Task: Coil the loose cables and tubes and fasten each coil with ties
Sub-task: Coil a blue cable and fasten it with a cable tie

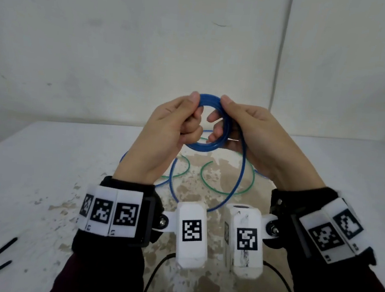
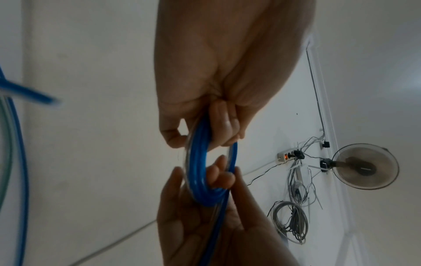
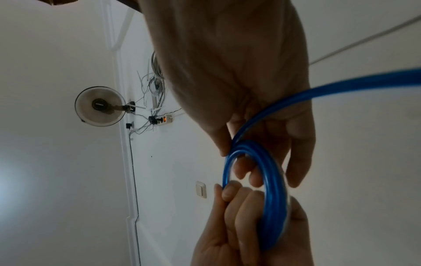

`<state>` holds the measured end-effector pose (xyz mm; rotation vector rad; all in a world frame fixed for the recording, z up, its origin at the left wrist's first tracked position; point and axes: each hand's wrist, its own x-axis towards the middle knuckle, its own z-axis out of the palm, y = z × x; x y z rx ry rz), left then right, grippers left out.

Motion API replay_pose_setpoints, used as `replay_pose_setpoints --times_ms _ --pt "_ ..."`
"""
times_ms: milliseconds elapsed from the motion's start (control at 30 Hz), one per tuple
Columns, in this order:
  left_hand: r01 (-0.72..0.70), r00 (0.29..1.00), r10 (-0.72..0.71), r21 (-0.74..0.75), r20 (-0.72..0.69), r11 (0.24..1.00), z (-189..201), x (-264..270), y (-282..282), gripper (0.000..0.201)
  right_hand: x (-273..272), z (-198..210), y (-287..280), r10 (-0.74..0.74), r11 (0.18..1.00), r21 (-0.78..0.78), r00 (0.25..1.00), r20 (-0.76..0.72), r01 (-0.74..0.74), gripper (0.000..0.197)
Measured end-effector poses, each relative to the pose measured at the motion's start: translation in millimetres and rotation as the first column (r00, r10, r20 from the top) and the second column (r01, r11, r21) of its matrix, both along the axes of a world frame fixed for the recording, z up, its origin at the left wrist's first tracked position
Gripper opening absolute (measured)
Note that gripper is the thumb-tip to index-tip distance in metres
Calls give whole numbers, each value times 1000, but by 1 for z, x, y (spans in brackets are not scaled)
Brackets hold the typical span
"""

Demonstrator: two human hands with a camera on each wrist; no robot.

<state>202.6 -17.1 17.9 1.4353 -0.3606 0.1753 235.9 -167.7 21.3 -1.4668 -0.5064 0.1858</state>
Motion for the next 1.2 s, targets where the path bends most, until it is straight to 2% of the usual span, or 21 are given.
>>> replay_pose_setpoints --times_ms 133,200,333,467,600,667,733,800,967,1067,1200 --pt "-24 1000 24 -57 4 998 -1 2 -5 35 1 -1 0 21 999 46 1000 19 -22 38" --pt "17 999 -19 -56 -40 998 0 2 -7 37 0 0 1 12 999 44 999 33 -14 37" --pt "126 984 -121 28 -127 992 1 -1 -2 37 -4 0 0 32 998 -55 997 66 -28 37" --pt "62 997 -62 -9 -45 998 1 -3 -5 35 -3 1 5 12 999 30 1000 19 -12 38" --pt "40 999 -41 -114 -9 993 2 -1 -6 35 1 1 -4 75 995 60 997 -3 -75 39" --pt "97 992 -104 -101 -65 990 3 -1 -5 36 1 1 -6 103 993 67 995 -9 -102 38" --pt "148 978 -155 -59 -142 987 4 -2 -2 37 0 0 -6 95 995 9 995 13 -95 36" --pt "152 975 -150 -1 -161 988 4 -4 0 38 -3 1 -2 91 995 -54 995 48 -88 36" --pt "40 997 -45 -85 -58 996 6 -5 -4 40 -6 6 3 42 998 57 999 -28 -40 39" --pt "79 991 -91 -122 -95 989 4 -3 -7 42 -7 6 1 97 992 83 994 -46 -93 41" --pt "151 970 -151 -12 -190 988 6 -6 0 38 -7 5 -3 105 994 -13 994 1 -105 42"
